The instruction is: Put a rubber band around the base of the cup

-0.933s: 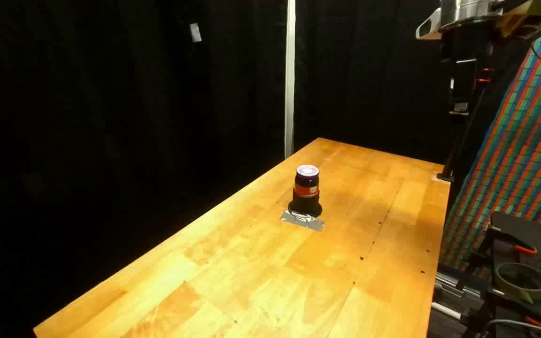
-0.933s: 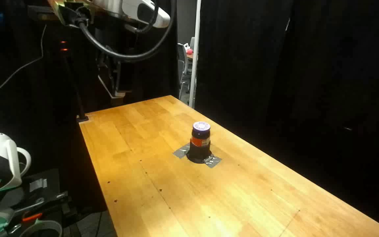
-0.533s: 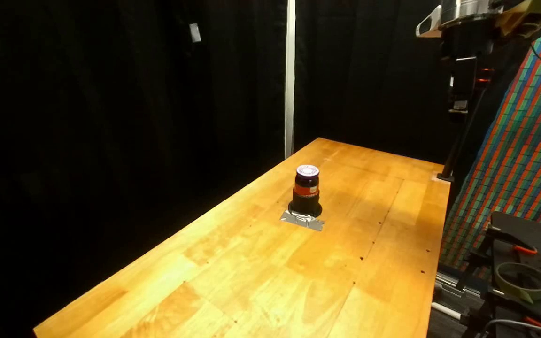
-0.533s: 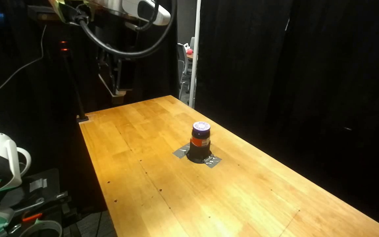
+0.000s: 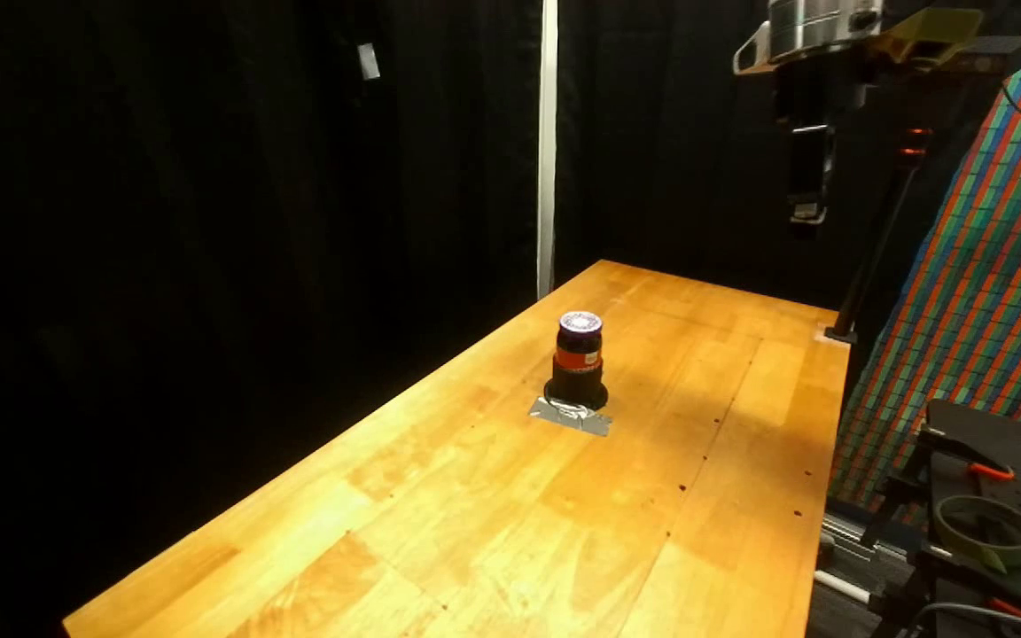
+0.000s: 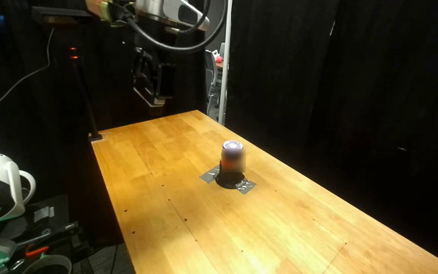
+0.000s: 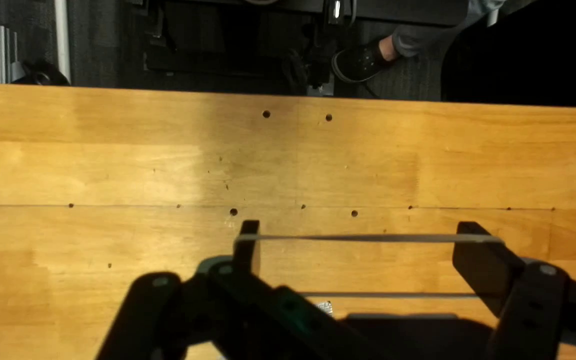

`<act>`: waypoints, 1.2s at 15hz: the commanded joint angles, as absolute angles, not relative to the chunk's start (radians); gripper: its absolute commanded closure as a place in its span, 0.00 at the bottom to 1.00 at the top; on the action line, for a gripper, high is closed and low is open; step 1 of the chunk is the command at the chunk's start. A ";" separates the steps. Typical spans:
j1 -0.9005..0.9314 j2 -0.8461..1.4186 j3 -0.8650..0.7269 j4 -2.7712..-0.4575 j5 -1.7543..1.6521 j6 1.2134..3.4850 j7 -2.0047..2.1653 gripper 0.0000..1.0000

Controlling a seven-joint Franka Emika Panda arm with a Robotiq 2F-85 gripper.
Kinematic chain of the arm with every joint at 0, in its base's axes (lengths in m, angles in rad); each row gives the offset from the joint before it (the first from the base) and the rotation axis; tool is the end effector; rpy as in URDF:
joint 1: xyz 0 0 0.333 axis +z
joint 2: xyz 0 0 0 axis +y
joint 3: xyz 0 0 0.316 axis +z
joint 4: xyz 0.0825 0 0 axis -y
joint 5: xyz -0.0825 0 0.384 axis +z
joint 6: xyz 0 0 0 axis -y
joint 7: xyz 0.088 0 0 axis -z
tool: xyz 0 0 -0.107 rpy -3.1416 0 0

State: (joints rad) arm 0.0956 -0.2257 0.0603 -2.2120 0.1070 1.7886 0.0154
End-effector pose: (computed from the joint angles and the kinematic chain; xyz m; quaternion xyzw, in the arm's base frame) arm 0.4527 0.0814 0.4579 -0.9928 -0.0517 0.1020 0.0356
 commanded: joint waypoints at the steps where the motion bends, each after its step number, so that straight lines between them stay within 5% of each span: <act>1: 0.096 0.017 0.110 -1.973 0.020 1.804 0.126 0.00; 18: 0.111 0.676 0.048 -1.368 -0.017 2.021 0.085 0.00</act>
State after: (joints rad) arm 0.1045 0.6065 0.0649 -1.4645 0.0034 2.0344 0.0992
